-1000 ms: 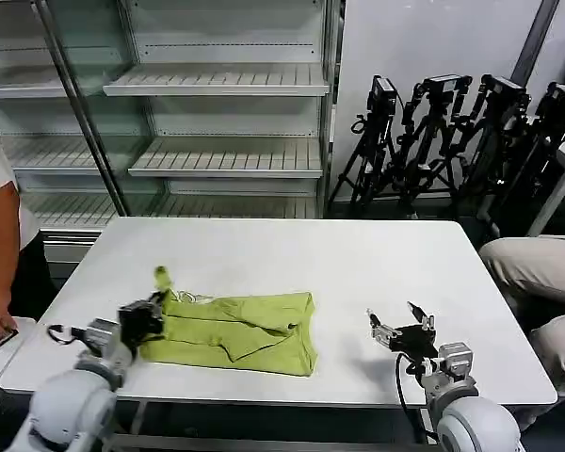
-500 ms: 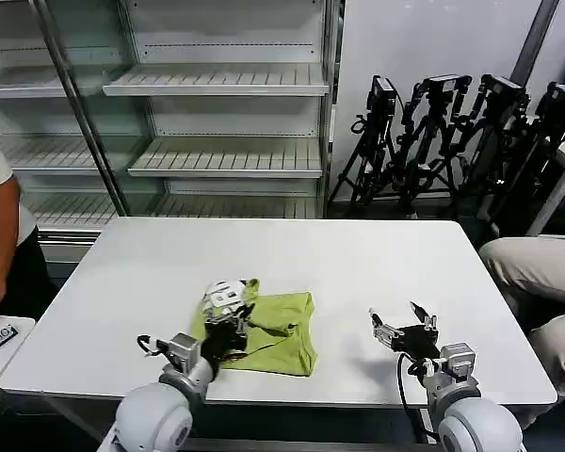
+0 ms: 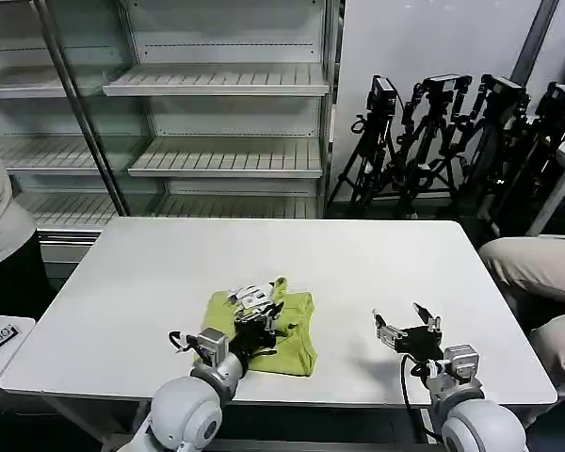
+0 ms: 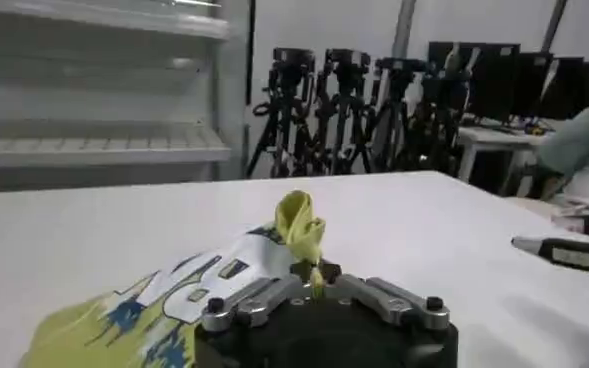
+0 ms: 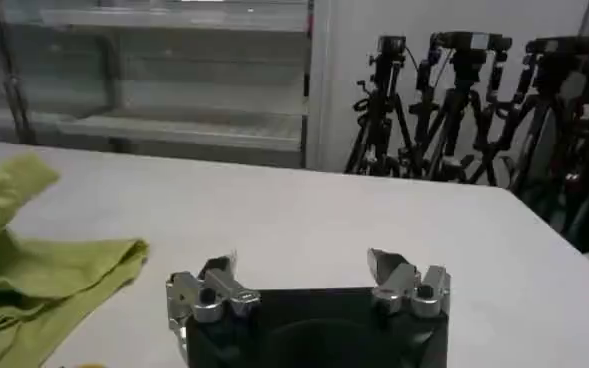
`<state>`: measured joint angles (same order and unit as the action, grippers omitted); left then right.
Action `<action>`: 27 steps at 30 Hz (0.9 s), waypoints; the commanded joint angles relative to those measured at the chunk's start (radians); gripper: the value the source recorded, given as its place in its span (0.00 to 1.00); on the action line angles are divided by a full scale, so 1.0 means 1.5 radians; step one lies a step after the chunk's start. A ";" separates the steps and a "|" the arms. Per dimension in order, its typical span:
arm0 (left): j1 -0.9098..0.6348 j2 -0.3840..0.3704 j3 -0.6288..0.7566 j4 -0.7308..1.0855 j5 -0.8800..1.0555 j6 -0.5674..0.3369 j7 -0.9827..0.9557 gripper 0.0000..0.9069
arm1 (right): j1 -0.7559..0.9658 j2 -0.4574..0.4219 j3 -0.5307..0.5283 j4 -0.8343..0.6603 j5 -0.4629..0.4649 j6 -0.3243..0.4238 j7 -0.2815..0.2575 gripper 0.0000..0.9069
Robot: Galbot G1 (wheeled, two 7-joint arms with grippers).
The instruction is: Fold and organize the clothes.
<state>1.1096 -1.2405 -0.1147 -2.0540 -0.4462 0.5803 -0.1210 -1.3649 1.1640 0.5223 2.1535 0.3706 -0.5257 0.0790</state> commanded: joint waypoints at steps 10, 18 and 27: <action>-0.024 0.011 -0.092 -0.034 -0.119 -0.010 -0.056 1.00 | 0.002 0.001 0.002 -0.006 -0.005 0.006 -0.003 1.00; 0.067 0.080 -0.173 0.018 -0.087 -0.001 -0.100 1.00 | 0.007 0.002 -0.003 -0.007 -0.007 0.011 -0.004 1.00; 0.094 0.065 -0.146 0.057 -0.028 0.002 -0.145 1.00 | 0.003 0.002 0.002 -0.006 -0.008 0.011 -0.002 1.00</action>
<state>1.1837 -1.1697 -0.2917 -2.0236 -0.5453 0.5802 -0.2656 -1.3598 1.1653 0.5232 2.1460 0.3578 -0.5107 0.0744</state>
